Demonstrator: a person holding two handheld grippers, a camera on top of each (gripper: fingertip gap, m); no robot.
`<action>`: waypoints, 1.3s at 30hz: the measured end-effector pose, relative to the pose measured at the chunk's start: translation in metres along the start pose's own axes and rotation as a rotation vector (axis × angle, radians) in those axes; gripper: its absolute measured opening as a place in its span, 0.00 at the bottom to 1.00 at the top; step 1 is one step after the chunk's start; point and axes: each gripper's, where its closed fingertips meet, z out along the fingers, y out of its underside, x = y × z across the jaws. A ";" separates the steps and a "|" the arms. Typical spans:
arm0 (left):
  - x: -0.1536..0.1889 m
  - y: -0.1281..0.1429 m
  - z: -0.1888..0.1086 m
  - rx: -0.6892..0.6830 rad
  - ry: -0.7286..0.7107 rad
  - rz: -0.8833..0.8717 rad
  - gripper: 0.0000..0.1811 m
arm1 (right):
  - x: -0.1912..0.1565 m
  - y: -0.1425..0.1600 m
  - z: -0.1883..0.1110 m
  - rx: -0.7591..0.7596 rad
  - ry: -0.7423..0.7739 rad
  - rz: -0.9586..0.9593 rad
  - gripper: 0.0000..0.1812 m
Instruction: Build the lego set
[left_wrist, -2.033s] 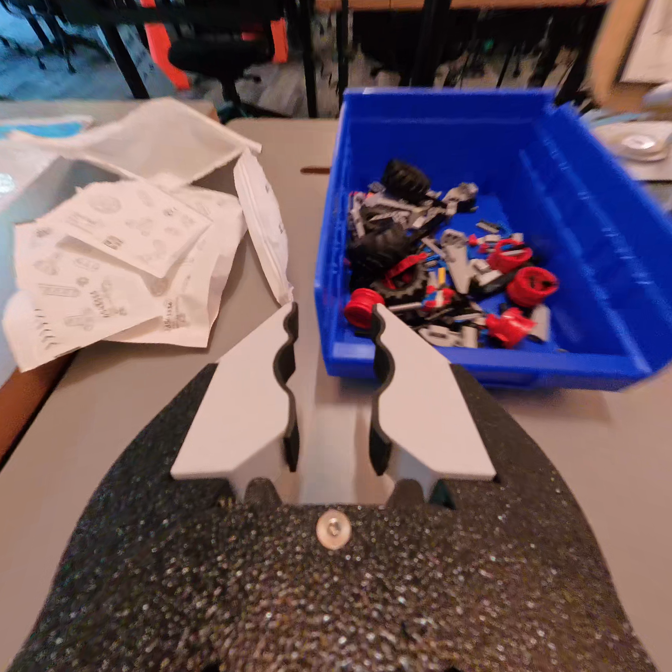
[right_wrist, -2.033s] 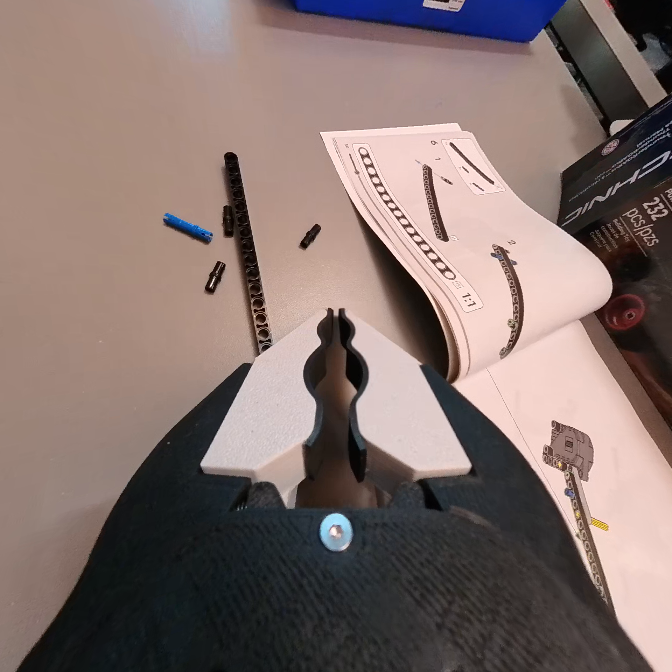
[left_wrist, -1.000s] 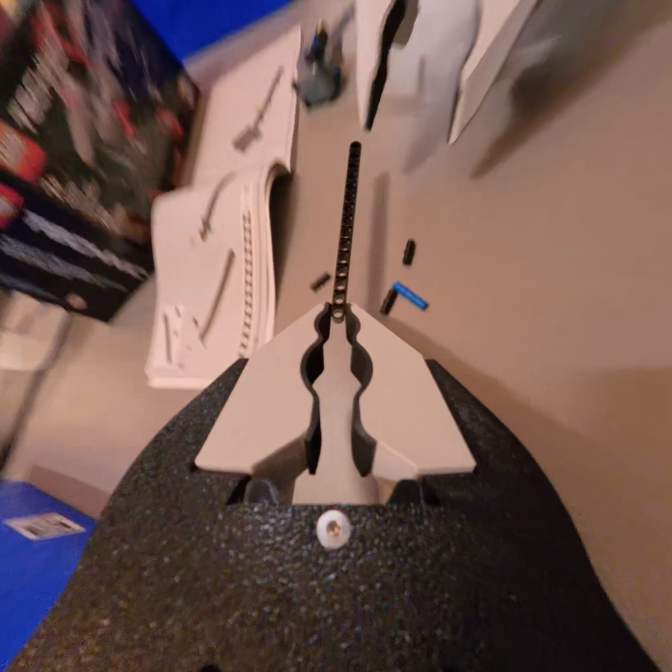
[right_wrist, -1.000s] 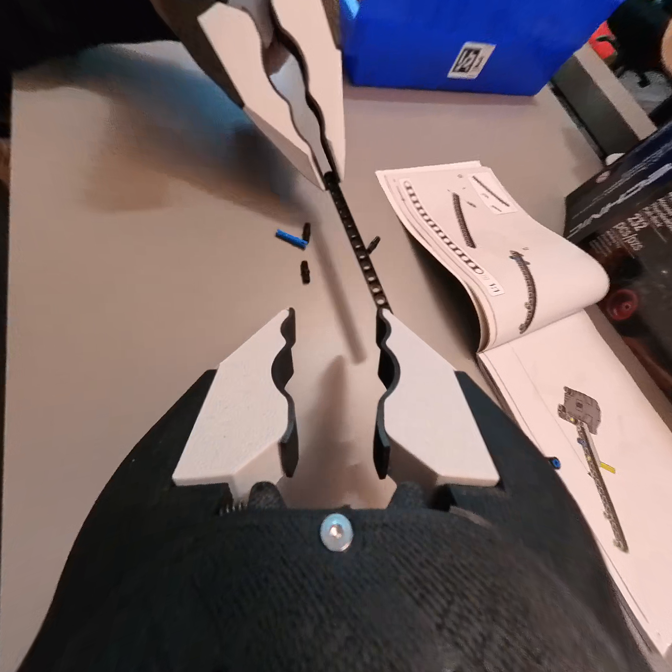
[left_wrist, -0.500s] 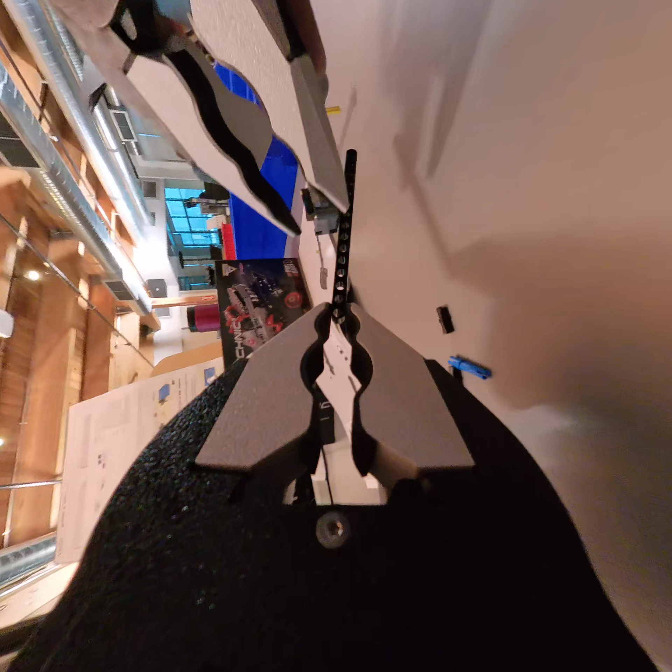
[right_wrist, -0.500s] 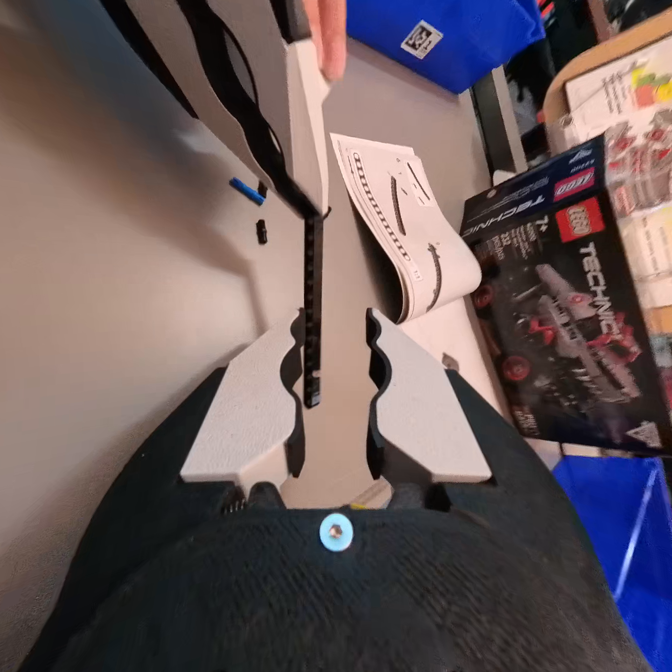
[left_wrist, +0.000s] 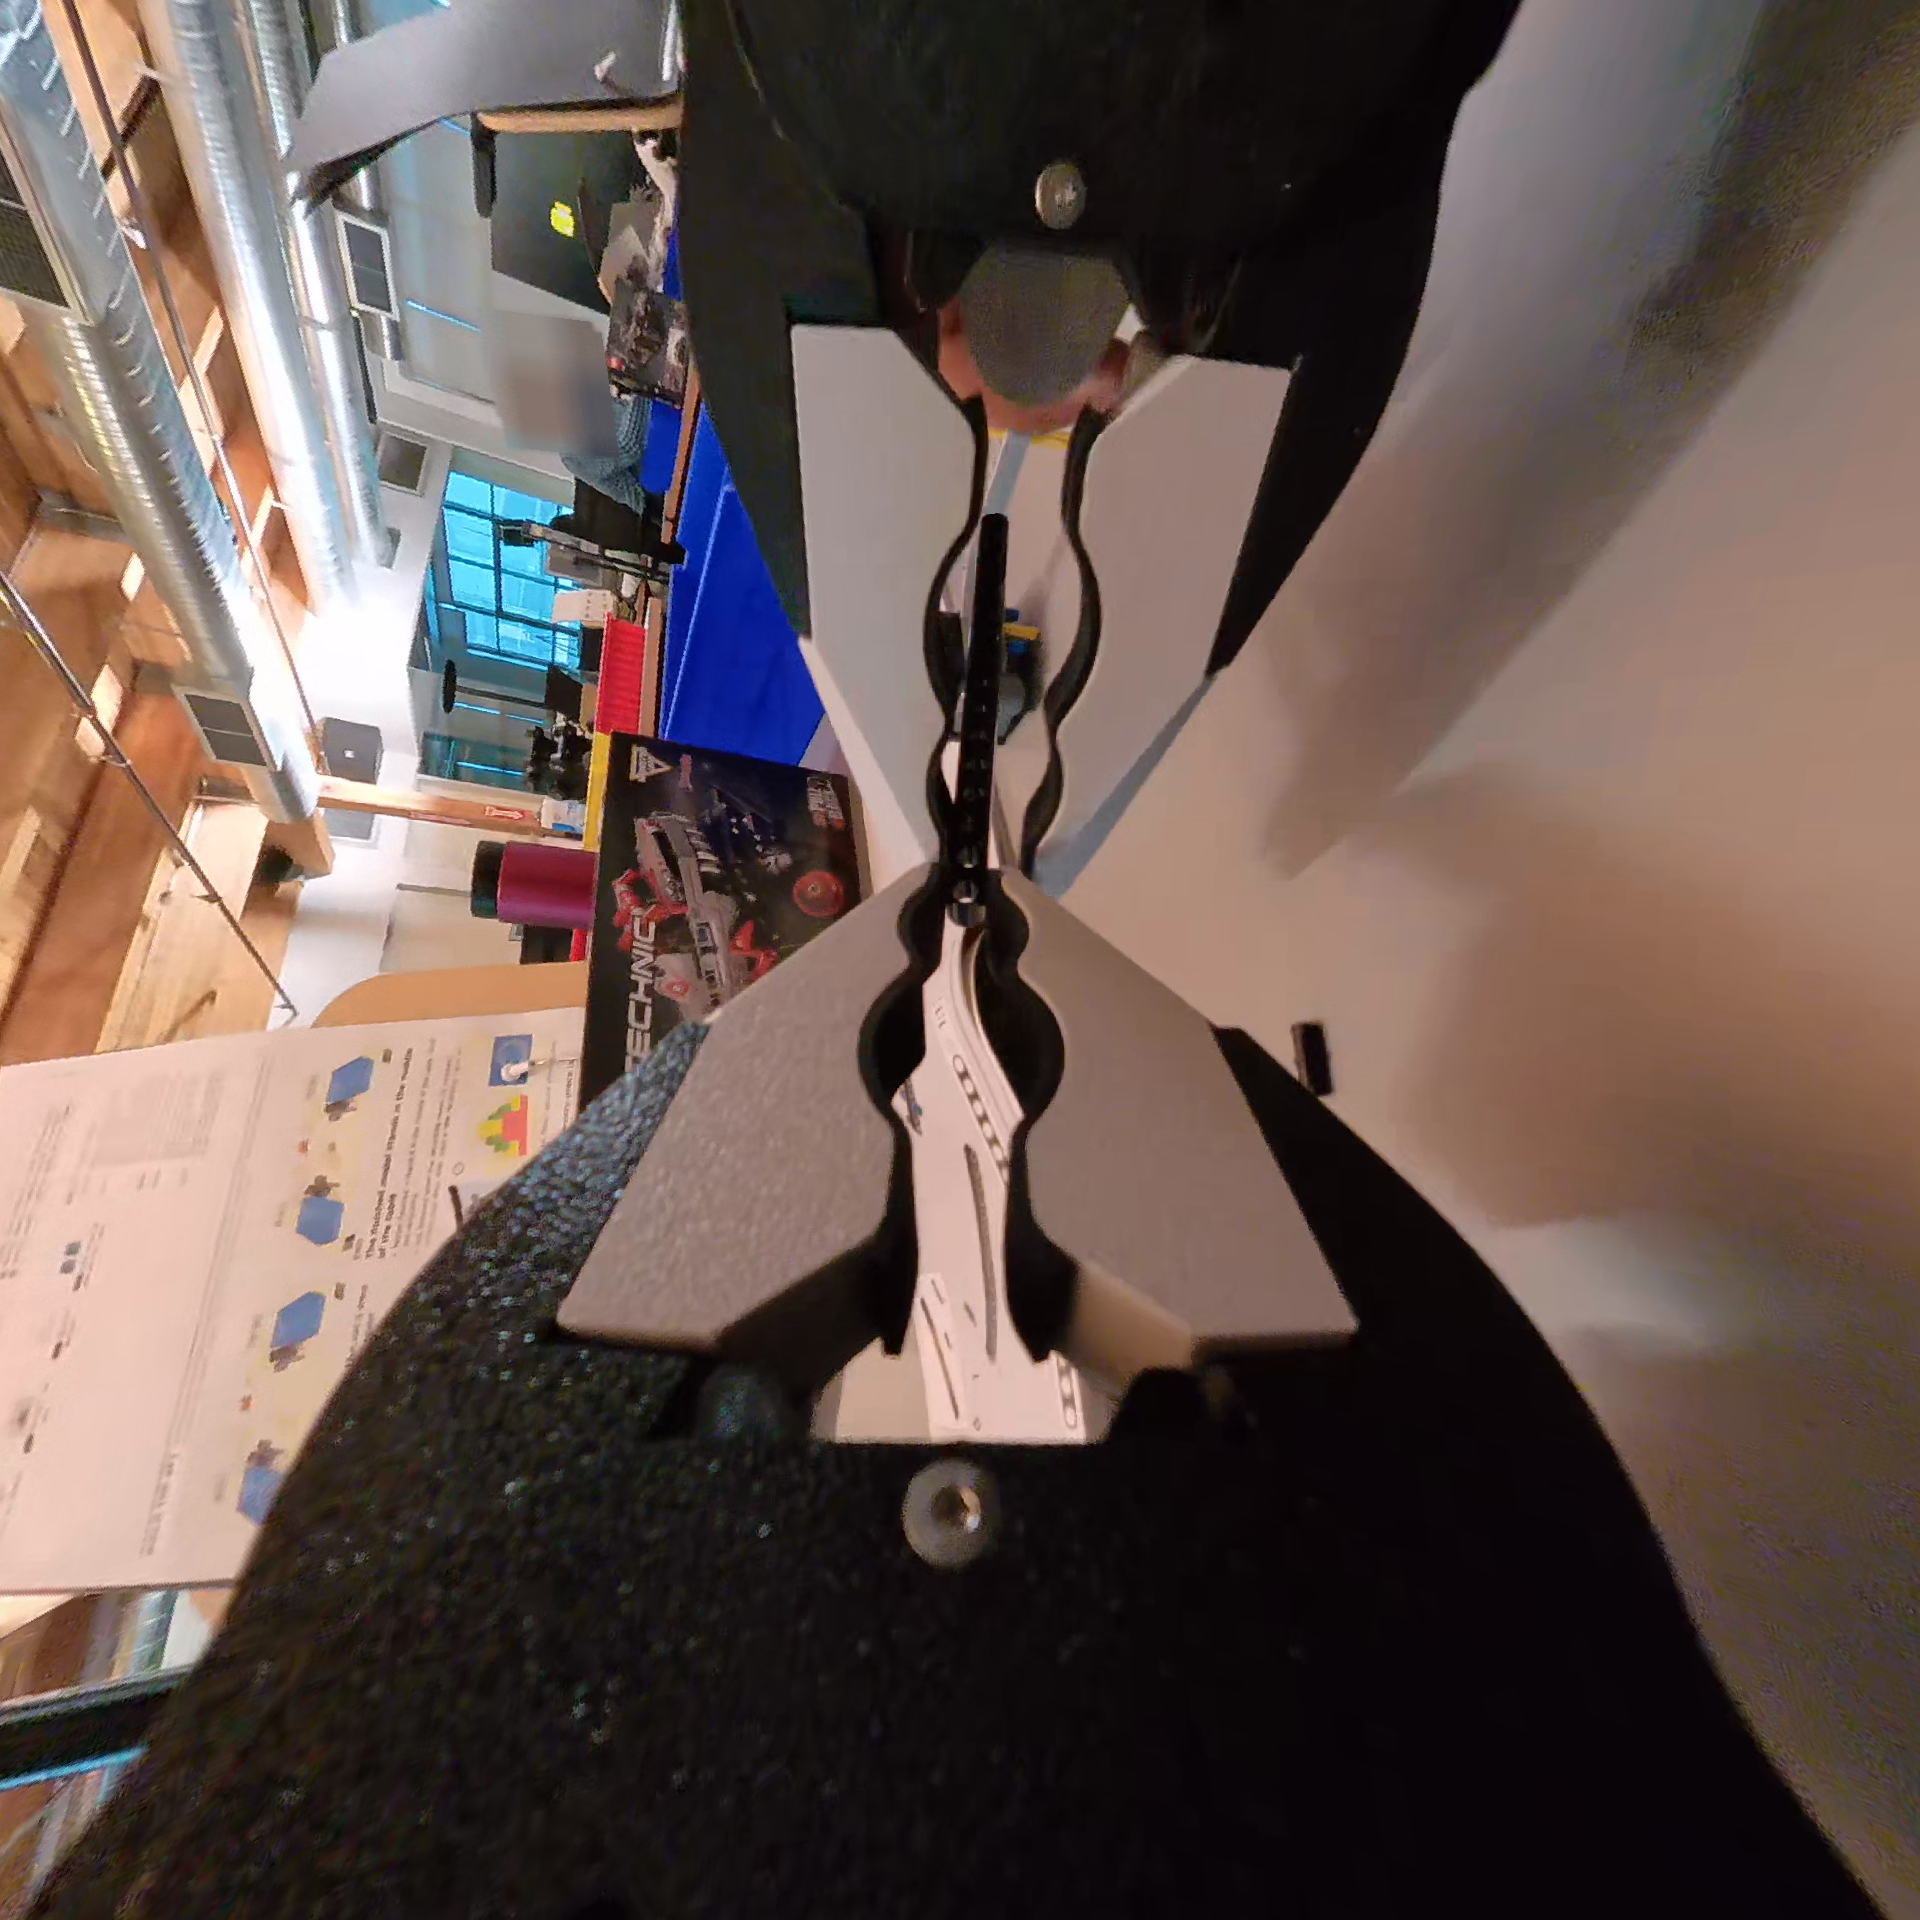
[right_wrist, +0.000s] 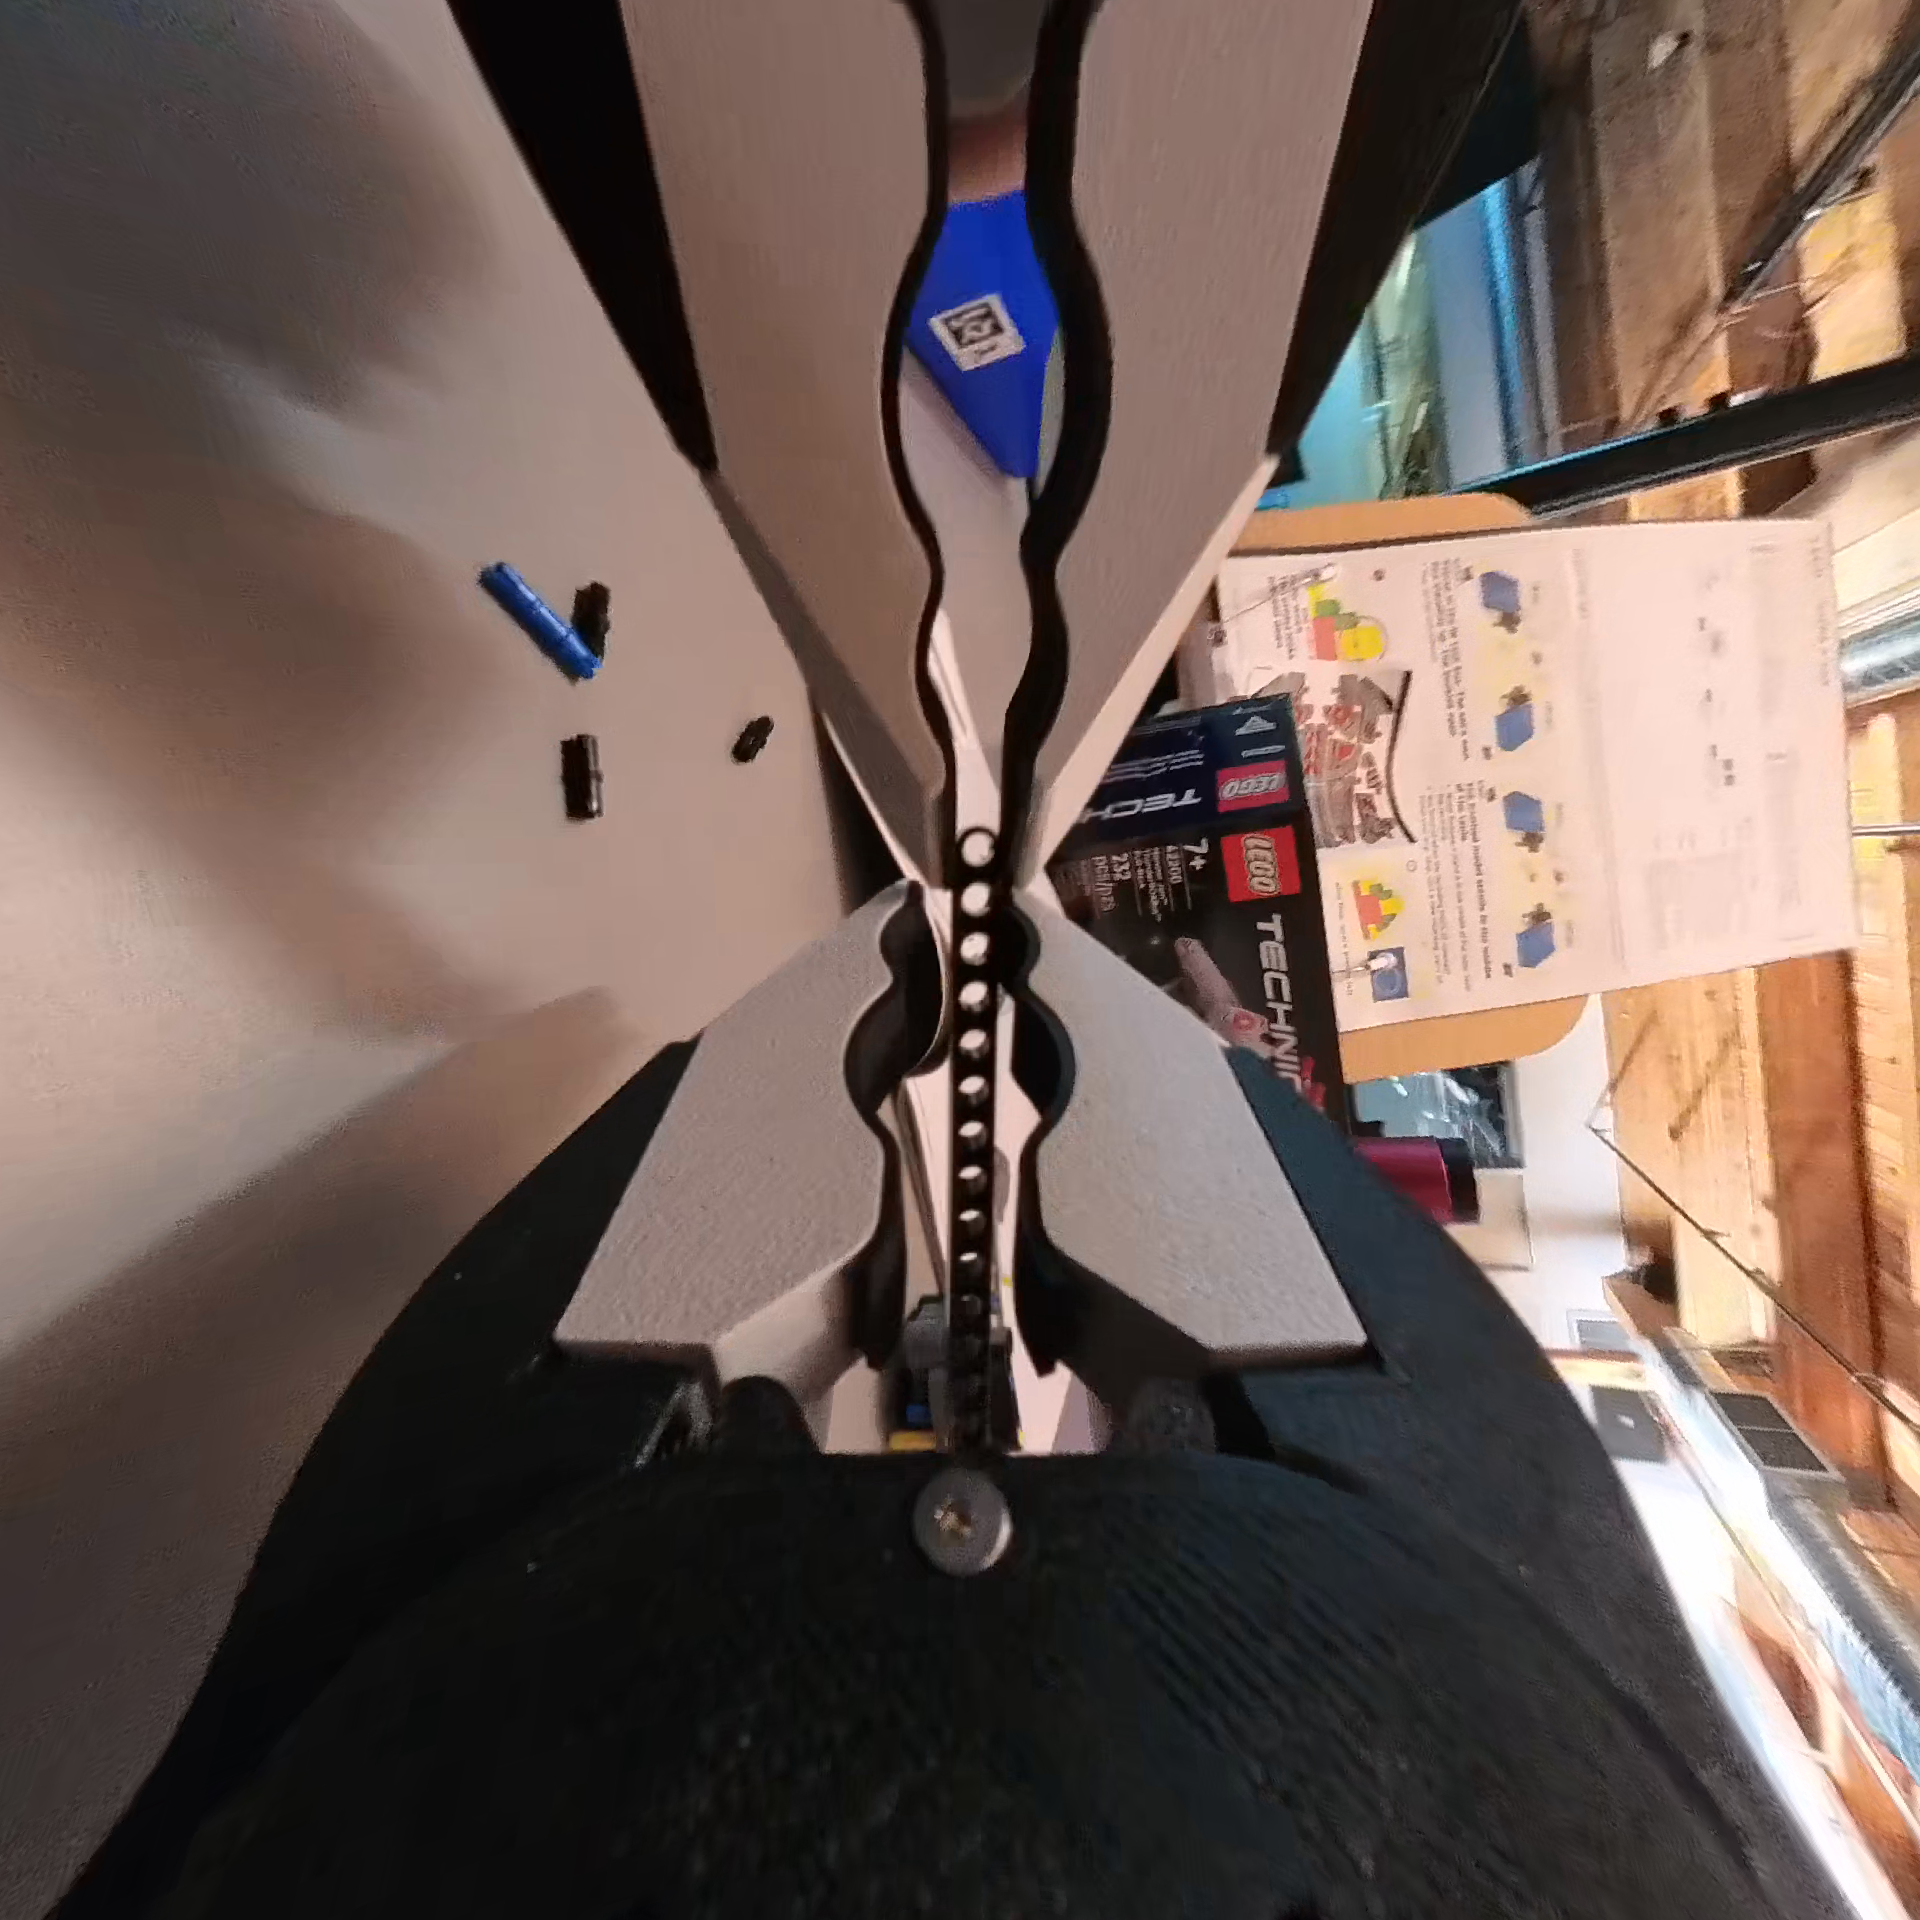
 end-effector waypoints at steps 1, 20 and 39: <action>0.000 0.001 0.002 -0.010 -0.009 0.013 0.02 | 0.003 0.002 0.001 -0.015 0.033 -0.019 0.05; -0.013 0.009 -0.009 0.023 -0.009 -0.321 0.06 | 0.026 0.013 -0.004 0.024 0.269 -0.001 0.02; 0.000 -0.008 -0.004 0.103 0.303 -1.150 0.03 | 0.016 -0.006 -0.009 0.100 0.265 -0.065 0.02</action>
